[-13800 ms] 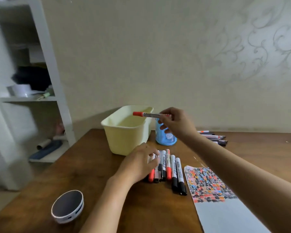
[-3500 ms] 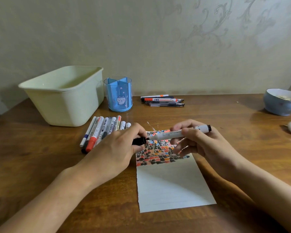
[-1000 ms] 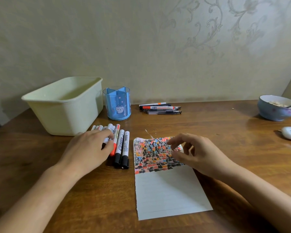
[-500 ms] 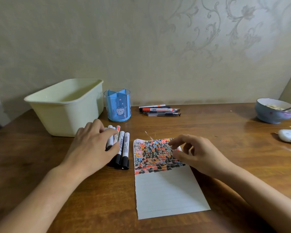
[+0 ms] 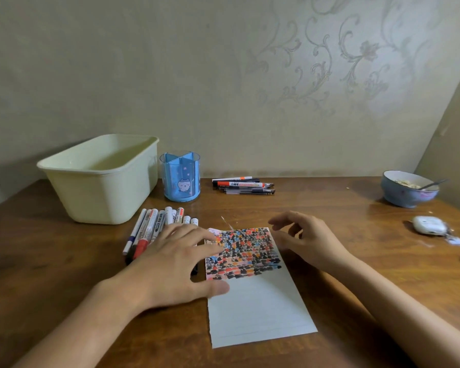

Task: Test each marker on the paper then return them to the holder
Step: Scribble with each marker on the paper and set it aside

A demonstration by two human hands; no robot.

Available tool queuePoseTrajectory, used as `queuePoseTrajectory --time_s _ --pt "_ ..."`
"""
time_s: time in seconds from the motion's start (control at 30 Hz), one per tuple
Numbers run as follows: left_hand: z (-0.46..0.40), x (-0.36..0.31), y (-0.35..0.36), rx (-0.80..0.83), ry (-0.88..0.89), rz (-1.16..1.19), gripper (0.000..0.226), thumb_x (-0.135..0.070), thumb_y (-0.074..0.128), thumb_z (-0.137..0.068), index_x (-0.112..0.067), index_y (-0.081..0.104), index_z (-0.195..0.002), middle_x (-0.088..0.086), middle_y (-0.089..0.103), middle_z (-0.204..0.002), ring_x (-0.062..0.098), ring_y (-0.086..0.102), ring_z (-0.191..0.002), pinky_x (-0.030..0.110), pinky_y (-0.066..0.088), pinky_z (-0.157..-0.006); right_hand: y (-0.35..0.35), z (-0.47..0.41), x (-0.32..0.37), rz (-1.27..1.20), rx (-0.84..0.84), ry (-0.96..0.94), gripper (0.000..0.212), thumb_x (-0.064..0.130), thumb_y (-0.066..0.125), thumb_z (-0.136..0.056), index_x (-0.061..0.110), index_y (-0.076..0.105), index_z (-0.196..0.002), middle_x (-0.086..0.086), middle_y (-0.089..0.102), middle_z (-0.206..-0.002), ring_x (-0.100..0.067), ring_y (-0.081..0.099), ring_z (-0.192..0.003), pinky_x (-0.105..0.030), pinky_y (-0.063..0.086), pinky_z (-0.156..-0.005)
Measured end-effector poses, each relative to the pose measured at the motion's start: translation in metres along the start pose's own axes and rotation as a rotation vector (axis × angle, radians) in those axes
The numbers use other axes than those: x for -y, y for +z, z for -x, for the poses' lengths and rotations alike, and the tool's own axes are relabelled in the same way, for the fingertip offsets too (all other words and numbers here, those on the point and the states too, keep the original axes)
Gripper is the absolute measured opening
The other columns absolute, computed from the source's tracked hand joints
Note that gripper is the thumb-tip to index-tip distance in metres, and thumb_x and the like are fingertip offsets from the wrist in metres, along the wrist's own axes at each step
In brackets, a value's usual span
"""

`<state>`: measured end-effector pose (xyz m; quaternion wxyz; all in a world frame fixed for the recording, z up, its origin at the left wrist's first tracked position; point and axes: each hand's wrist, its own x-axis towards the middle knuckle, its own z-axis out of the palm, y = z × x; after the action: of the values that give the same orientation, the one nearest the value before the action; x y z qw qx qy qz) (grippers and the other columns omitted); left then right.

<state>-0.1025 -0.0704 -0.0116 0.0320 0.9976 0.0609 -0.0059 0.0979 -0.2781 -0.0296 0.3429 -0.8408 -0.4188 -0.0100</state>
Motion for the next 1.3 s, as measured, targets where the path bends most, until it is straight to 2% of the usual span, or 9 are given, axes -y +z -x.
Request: queuePoseTrajectory --time_s 0.07,0.2,0.37,0.47,0.57,0.77,0.97,1.2,1.3 --pt "0.001 -0.001 0.000 0.058 0.002 -0.024 0.092 -0.096 0.034 -0.070 -0.051 0.023 -0.150 -0.027 0.013 -0.158 0.004 0.000 -0.146 0.035 -0.002 -0.119 0.001 -0.005 -0.003 0.022 -0.023 0.027 0.027 0.028 0.066 -0.095 0.029 0.065 -0.121 0.012 0.067 -0.113 -0.007 0.061 -0.090 -0.020 0.056 -0.069" --pt "0.001 0.000 0.001 0.126 -0.017 -0.011 0.103 -0.100 0.037 -0.062 -0.052 0.018 -0.151 -0.025 0.012 -0.159 0.008 -0.004 -0.148 0.040 -0.006 -0.120 0.003 -0.017 -0.010 0.104 -0.014 0.059 0.035 0.035 0.065 -0.095 0.030 0.060 -0.130 0.011 0.064 -0.124 -0.006 0.061 -0.096 -0.017 0.052 -0.071" --pt "-0.001 0.002 0.002 0.138 -0.016 -0.005 0.104 -0.101 0.037 -0.061 -0.052 0.018 -0.151 -0.026 0.012 -0.160 0.008 -0.004 -0.148 0.041 -0.007 -0.120 0.008 -0.049 -0.021 0.319 0.042 0.042 0.042 0.033 0.052 -0.101 0.028 0.050 -0.143 0.005 0.055 -0.144 -0.019 0.049 -0.125 -0.035 0.045 -0.101" --pt "-0.001 0.003 0.002 0.138 -0.014 0.008 0.105 -0.101 0.038 -0.060 -0.052 0.018 -0.151 -0.027 0.013 -0.159 0.008 -0.003 -0.148 0.041 -0.006 -0.120 0.017 -0.074 -0.030 0.479 0.081 0.062 0.047 0.031 0.042 -0.103 0.025 0.041 -0.150 0.000 0.048 -0.152 -0.026 0.039 -0.136 -0.040 0.036 -0.110" --pt "-0.002 0.005 0.003 0.144 -0.018 0.027 0.106 -0.102 0.039 -0.059 -0.053 0.018 -0.150 -0.028 0.012 -0.158 0.007 -0.004 -0.148 0.040 -0.005 -0.120 0.030 -0.094 -0.038 0.538 0.040 0.072 0.048 0.033 0.037 -0.104 0.025 0.037 -0.151 -0.001 0.048 -0.152 -0.028 0.037 -0.137 -0.044 0.037 -0.109" --pt "-0.003 0.009 0.005 0.148 -0.014 0.062 0.107 -0.103 0.040 -0.056 -0.056 0.017 -0.149 -0.031 0.011 -0.157 0.006 -0.003 -0.147 0.043 -0.001 -0.121 0.042 -0.117 -0.040 0.562 0.034 0.053 0.050 0.028 0.033 -0.104 0.025 0.034 -0.154 0.000 0.043 -0.156 -0.023 0.030 -0.145 -0.042 0.028 -0.115" --pt "-0.003 0.008 0.005 0.150 -0.005 0.052 0.105 -0.101 0.040 -0.059 -0.054 0.016 -0.150 -0.029 0.010 -0.158 0.006 -0.004 -0.147 0.041 -0.005 -0.120 0.044 -0.118 -0.047 0.568 -0.101 0.009 0.042 0.030 0.045 -0.100 0.023 0.051 -0.141 -0.003 0.055 -0.138 -0.025 0.045 -0.127 -0.039 0.040 -0.102" --pt "-0.003 0.008 0.004 0.162 -0.013 0.063 0.106 -0.101 0.040 -0.058 -0.055 0.016 -0.150 -0.030 0.010 -0.158 0.006 -0.004 -0.148 0.042 -0.003 -0.120 0.043 -0.115 -0.046 0.550 -0.129 -0.056 0.036 0.028 0.046 -0.102 0.025 0.059 -0.135 0.000 0.060 -0.132 -0.023 0.049 -0.121 -0.038 0.043 -0.095" --pt "-0.003 0.008 0.004 0.166 -0.012 0.062 0.106 -0.101 0.040 -0.058 -0.055 0.015 -0.150 -0.030 0.009 -0.158 0.006 -0.004 -0.148 0.042 -0.002 -0.120 0.042 -0.114 -0.044 0.540 -0.133 -0.083 0.026 0.029 0.049 -0.101 0.028 0.064 -0.123 0.003 0.064 -0.128 -0.020 0.051 -0.117 -0.037 0.043 -0.093"
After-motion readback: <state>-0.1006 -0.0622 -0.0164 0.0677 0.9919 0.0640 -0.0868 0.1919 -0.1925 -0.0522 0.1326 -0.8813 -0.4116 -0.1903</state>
